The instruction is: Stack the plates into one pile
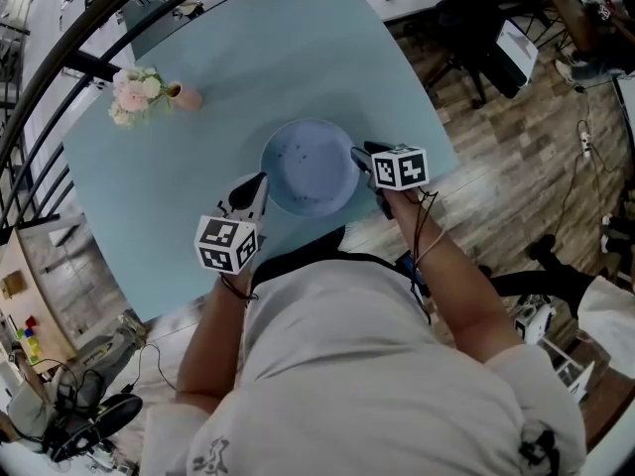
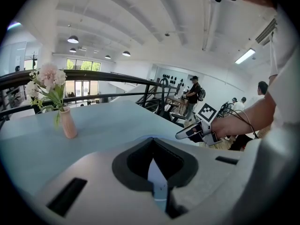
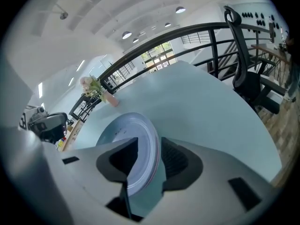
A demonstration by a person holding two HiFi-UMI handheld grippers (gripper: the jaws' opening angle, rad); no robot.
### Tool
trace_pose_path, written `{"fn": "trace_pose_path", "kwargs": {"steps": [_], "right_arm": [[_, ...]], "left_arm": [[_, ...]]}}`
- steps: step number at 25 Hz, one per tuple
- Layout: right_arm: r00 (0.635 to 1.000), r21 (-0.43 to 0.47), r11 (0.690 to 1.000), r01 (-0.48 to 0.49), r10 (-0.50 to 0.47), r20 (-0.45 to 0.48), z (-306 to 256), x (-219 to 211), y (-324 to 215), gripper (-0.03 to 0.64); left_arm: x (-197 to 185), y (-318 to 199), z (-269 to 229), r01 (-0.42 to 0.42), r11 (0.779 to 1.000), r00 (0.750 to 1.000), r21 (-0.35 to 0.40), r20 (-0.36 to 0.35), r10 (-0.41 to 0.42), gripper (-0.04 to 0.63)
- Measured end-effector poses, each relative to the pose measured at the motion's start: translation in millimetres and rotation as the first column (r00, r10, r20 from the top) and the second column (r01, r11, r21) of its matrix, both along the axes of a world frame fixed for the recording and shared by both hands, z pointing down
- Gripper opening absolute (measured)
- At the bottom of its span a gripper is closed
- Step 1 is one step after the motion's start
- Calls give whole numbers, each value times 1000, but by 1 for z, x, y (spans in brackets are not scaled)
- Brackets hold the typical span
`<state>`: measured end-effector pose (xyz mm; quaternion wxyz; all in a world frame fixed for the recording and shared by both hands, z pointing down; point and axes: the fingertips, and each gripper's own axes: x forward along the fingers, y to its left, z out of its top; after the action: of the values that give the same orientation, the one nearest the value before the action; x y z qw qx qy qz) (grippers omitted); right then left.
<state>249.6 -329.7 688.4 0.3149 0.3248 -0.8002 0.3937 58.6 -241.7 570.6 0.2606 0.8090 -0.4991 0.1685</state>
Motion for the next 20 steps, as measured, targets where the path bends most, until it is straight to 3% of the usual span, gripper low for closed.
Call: {"fn": "trace_pose_path", "kwargs": {"steps": [5,10,16,20], "right_arm": [[997,120,991,53,-60,57,-32,-9,-2,163],[988,286,951,121,-143,60,-77,-16,9,155],[975,508,845,167,-220,46,-152,-17,27,101],[971,631,754,183,-240,5,-189,-20,49,58]], "left_arm": [[4,0,-13,4,1000,1000,30,7,-4,5],[13,11,-38,6,997,1000,79,-4,-6,5],[24,27,-80,1,987,1000,158,0,-1,5],[21,38,-107,-4,977,1000,214,-1,5,5]]}}
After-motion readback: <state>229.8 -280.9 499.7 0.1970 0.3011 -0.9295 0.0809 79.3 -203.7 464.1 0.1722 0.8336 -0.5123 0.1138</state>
